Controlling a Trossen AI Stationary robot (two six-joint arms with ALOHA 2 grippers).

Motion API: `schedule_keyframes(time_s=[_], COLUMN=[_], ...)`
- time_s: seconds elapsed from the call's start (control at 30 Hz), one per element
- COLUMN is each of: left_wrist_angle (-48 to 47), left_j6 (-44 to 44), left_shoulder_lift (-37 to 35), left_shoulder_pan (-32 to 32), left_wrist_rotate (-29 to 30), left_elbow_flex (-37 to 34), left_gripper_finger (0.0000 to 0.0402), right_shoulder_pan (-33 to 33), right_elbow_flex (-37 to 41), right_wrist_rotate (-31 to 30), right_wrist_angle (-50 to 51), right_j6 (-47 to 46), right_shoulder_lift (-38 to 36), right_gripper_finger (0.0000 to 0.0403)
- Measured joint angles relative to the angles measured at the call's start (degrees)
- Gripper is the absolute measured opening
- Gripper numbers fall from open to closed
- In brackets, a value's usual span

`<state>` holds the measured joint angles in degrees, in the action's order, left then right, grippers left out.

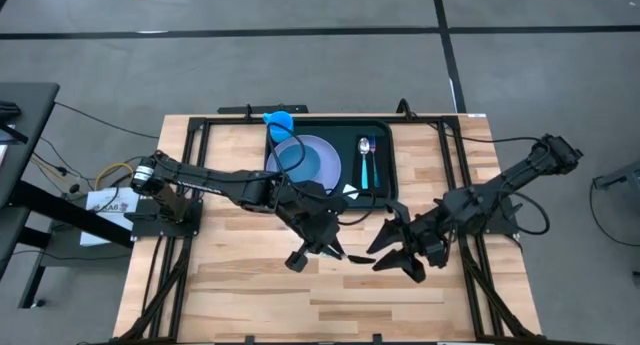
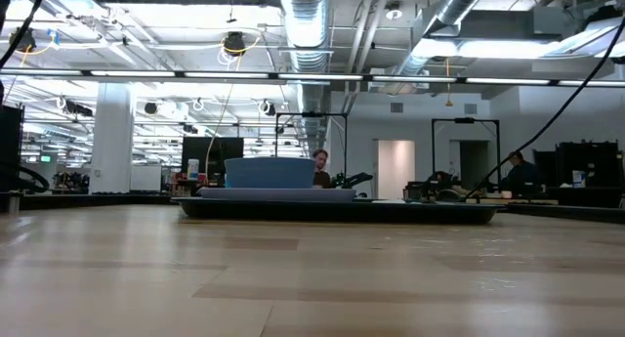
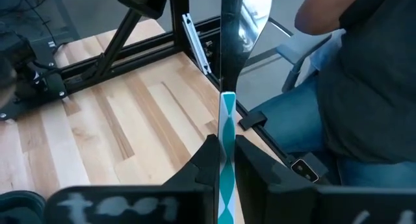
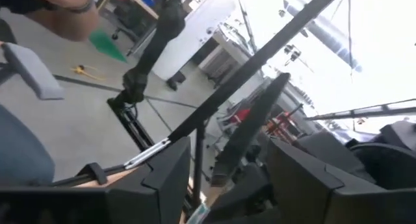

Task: Set up tray
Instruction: Put the blue knife on top of the black napkin to the right of the blue fork on the black tray

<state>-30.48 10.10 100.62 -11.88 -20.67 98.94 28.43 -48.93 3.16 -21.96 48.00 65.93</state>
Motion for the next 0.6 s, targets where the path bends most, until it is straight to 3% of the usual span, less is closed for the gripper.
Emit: schedule_keyframes(time_s=[0.23,0.43,0.6], left_wrist_angle=[0.42,0.43,0.45], left_j6=[0.89,0.92,1.97], left_shoulder_lift=[0.00,0.00,0.00], left_shoulder_pan=[0.04,0.56,1.48], left_wrist_rotate=[-0.04,-1.65,-3.21], left_elbow_flex=[0.01,0.00,0.02], left_gripper_finger=[0.0013,0.0013,0.0013], right_shoulder_pan=[-2.61,-4.32,-4.60], right_elbow_flex=[0.00,0.00,-0.14], right_wrist_rotate=[0.23,8.07,8.98], right_wrist_angle=[-1.30,-3.03,-4.09], right_j6=[0.03,-1.70,-1.92], right_shoulder_lift=[0.00,0.00,0.02], right_gripper_finger=[0.0173,0.0159,0.0151])
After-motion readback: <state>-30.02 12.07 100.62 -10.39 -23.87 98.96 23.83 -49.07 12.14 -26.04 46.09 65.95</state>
